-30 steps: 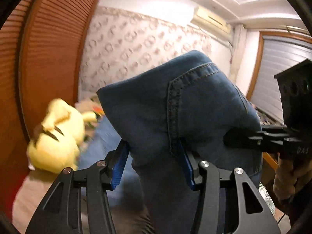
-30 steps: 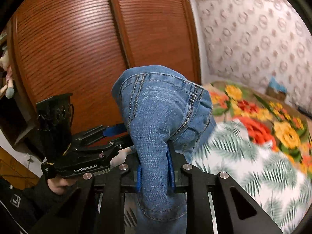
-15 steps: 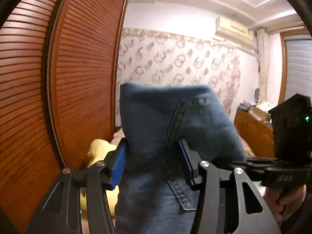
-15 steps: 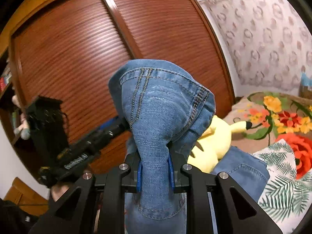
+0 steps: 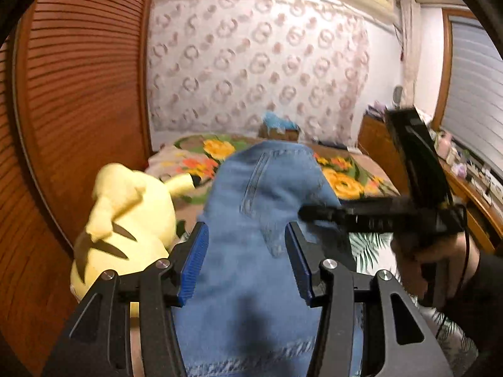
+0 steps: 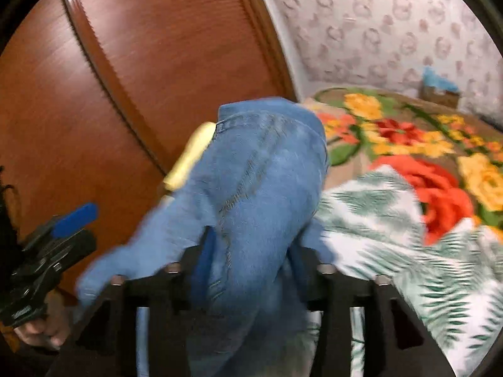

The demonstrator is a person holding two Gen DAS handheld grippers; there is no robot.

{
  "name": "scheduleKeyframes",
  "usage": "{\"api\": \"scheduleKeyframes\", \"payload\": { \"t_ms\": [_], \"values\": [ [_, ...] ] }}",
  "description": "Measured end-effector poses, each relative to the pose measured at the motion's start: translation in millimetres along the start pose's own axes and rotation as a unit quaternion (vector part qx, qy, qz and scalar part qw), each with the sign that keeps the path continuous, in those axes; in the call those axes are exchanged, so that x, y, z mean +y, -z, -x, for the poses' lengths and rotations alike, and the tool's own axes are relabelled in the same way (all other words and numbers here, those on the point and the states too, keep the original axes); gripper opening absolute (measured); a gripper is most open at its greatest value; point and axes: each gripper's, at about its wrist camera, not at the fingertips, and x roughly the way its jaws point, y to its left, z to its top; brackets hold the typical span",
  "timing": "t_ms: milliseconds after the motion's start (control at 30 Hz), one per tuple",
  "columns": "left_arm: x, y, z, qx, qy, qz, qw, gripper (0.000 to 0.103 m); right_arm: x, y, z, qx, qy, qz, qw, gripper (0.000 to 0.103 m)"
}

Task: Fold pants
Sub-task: 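Lift the jeans bundle with both grippers and carry it toward the folded jeans stack, then lower the jeans bundle onto the folded jeans stack and open both grippers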

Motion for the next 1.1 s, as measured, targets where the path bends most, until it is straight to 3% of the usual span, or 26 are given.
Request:
{"api": "scheduleKeyframes", "payload": {
  "t_ms": [67, 133, 233, 333, 433, 500, 600, 700, 800, 1000, 1033, 1100],
  "values": [
    [-3.7, 7.6, -1.9, 0.017, 0.001, -0.005, 0.9998, 0.051, -3.0, -3.5, 0.2, 0.004, 0.034, 0.011, 0.999, 0.064],
    [-2.8, 11.5, -1.6, 0.024, 0.005, -0.004, 0.9997, 0.051, -2.7, -6.5, 7.6, -0.010, 0.074, 0.026, 0.997, 0.064],
    [-6.0, 21.7, 2.1, 0.035, 0.008, 0.000, 0.9993, 0.051, 18.8, -7.6, 28.5, -0.053, 0.097, 0.049, 0.993, 0.064],
    [-10.5, 28.8, 3.0, 0.044, 0.004, 0.001, 0.9990, 0.051, 50.6, -3.9, 41.8, -0.087, 0.073, 0.097, 0.989, 0.047],
    [-9.0, 36.5, 1.8, 0.053, -0.005, 0.007, 0.9985, 0.051, 66.2, 1.7, 17.8, -0.058, 0.086, 0.123, 0.987, 0.032],
    [-6.0, 44.5, 0.8, 0.058, -0.008, 0.015, 0.9982, 0.051, 57.4, 7.5, -3.9, -0.032, 0.110, 0.116, 0.987, 0.031],
    [-10.5, 43.6, 13.9, 0.049, -0.008, 0.015, 0.9986, 0.051, 43.7, 8.6, -17.4, -0.015, 0.111, 0.074, 0.991, 0.032],
    [-22.0, 37.0, 31.0, 0.035, 0.003, 0.011, 0.9993, 0.051, 53.8, 4.2, 5.6, -0.030, 0.112, 0.058, 0.992, 0.032],
    [-37.5, 34.2, 49.5, 0.018, 0.009, -0.001, 0.9998, 0.051, 81.2, 28.4, 51.5, -0.053, 0.124, 0.068, 0.989, 0.032],
    [-62.8, 38.8, 84.4, -0.005, 0.033, -0.014, 0.9993, 0.054, 94.3, 83.4, 102.7, -0.089, 0.130, 0.060, 0.986, 0.032],
    [-66.8, 41.3, 90.4, -0.008, 0.037, -0.016, 0.9992, 0.056, 98.0, 94.0, 110.8, -0.095, 0.129, 0.057, 0.985, 0.032],
    [-73.1, 45.6, 100.1, -0.014, 0.042, -0.018, 0.9988, 0.073, 107.3, 105.3, 121.8, -0.103, 0.127, 0.056, 0.985, 0.032]
  ]
}}
